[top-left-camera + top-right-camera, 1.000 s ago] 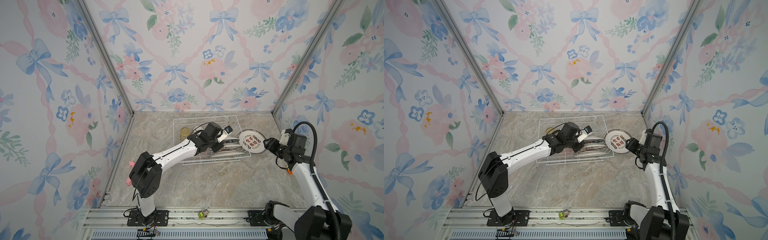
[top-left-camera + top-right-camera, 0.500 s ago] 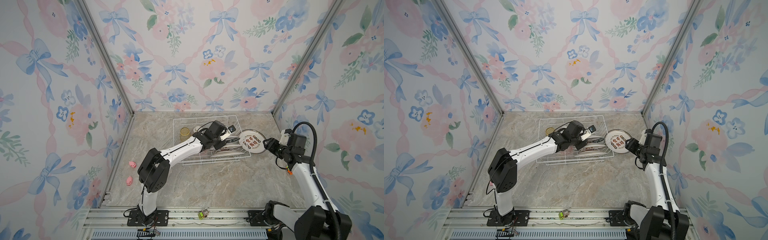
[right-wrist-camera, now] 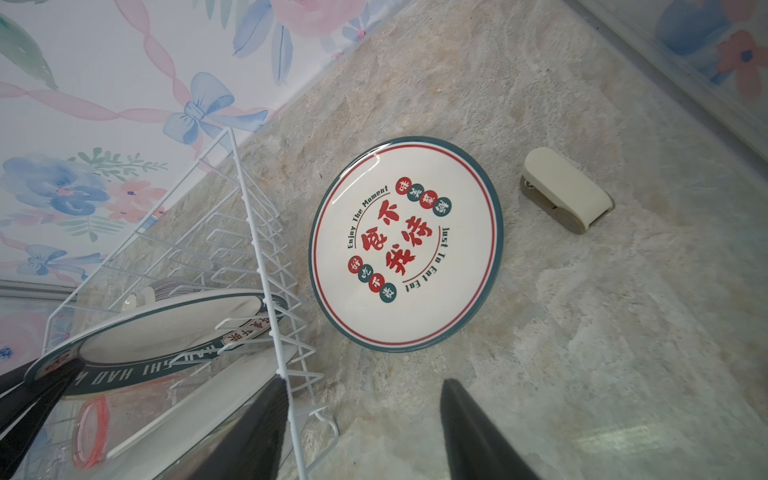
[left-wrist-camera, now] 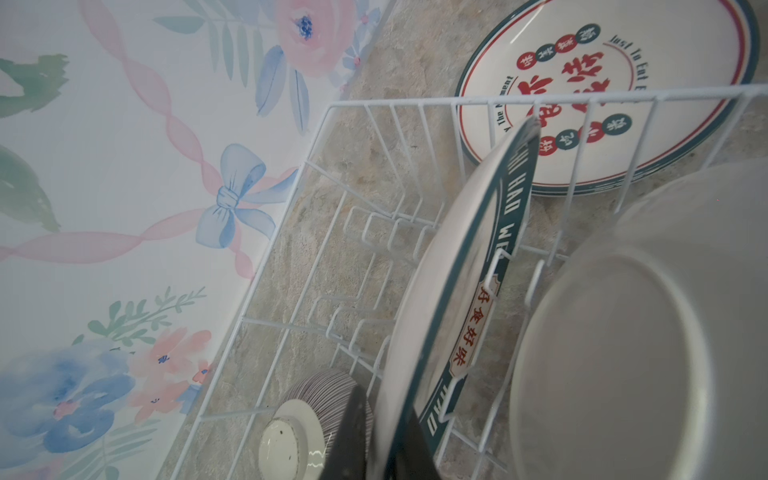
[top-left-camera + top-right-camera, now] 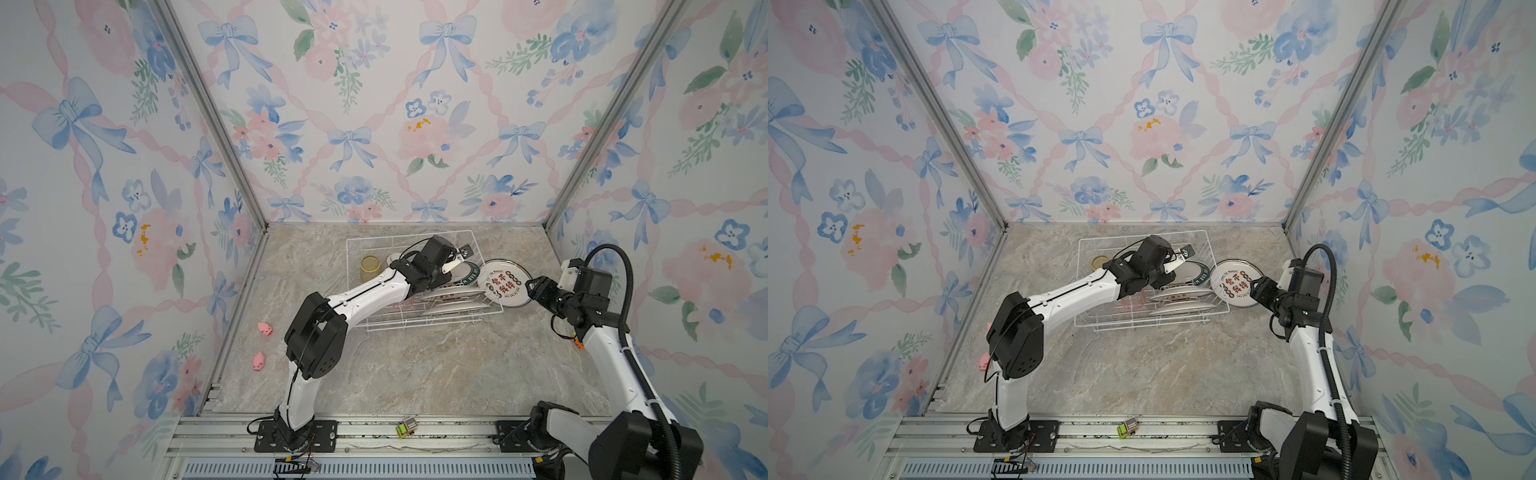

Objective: Unload the mixed dishes from the dish rack
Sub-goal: 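Reach the left gripper into the rack and grip the green-rimmed plate, then lift the green-rimmed plate with the left gripper while the right gripper approaches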

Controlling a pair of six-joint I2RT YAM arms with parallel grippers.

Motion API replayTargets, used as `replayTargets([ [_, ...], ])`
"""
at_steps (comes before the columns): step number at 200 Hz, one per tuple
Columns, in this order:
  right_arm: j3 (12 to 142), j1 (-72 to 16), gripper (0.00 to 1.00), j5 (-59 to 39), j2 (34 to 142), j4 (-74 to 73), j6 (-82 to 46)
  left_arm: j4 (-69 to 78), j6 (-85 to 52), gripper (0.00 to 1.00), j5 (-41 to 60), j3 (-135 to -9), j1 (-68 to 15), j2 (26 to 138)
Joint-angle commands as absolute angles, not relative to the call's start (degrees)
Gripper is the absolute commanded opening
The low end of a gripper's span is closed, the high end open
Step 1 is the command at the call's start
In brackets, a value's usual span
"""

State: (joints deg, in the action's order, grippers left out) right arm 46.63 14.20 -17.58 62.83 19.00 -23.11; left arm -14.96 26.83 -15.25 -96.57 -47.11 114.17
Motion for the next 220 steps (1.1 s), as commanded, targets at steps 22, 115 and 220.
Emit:
replayTargets([
  [22,45.6,14.5,0.61,-18.4,62.1,17.9,-24.0,-12.4,27.1,0.05,-23.0,-96.5,-47.9,117.4],
  [115,45.9,14.3,0.61,-19.1,61.0,17.9,-24.5,-5.6,25.3,0.00,-29.8,-94.0,-48.0,108.6],
  [220,45.6,13.8,0.61,-24.7,59.9,14.4,-25.5,-9.6,16.9,0.00,-22.1,-93.1,-47.2,95.0],
])
